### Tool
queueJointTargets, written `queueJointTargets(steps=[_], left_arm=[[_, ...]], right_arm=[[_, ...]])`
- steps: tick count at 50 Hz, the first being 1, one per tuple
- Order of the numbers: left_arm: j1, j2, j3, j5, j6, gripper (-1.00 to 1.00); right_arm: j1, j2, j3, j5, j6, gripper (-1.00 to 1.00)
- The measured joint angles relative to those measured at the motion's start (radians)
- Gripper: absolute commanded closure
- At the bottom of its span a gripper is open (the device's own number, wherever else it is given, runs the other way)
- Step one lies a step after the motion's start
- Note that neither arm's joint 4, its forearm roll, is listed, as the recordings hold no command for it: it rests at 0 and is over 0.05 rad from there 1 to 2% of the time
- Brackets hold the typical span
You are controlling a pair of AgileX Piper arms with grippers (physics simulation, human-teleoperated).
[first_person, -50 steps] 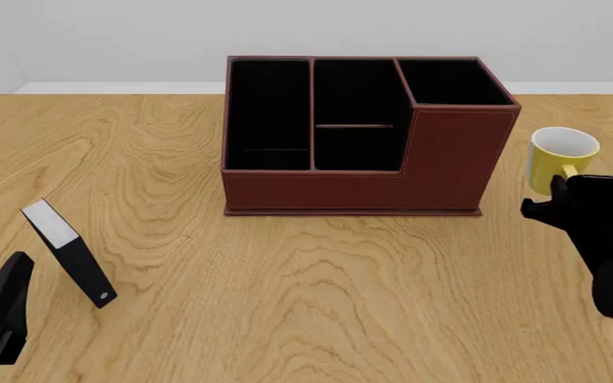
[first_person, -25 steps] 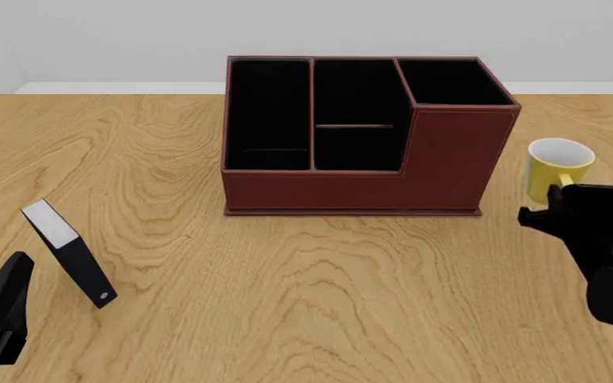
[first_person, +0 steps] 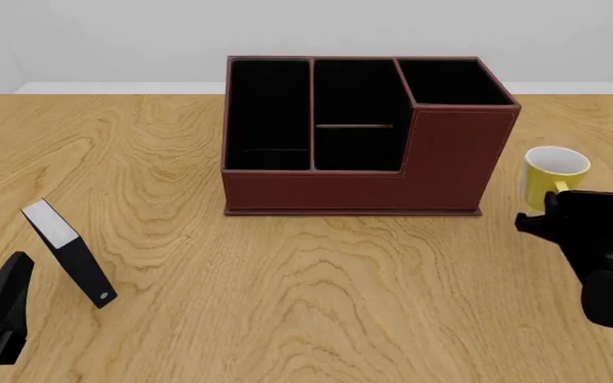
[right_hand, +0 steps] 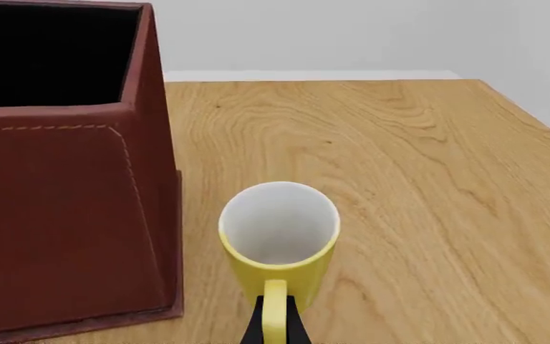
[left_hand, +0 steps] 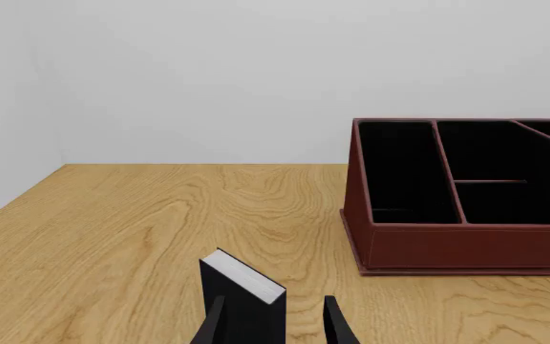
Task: Pick up the yellow and white mug and place it to the right of the caddy.
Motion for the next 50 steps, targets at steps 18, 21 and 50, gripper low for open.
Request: queueJointTargets(steps=[18,21,50], left_arm=[[0.000,0.000,0.000,0.000,0.000,-1.00],[0.000,0.000,0.000,0.000,0.000,-1.00],[0.000,0.000,0.000,0.000,0.000,-1.00]], right_arm=[[0.002,0.039,-0.008,-0.019,0.002,1.00],[0.001,0.045,-0.008,-0.021,0.002,1.00],[-0.004,0.105,-0.018,-0.046,0.001,1.00]])
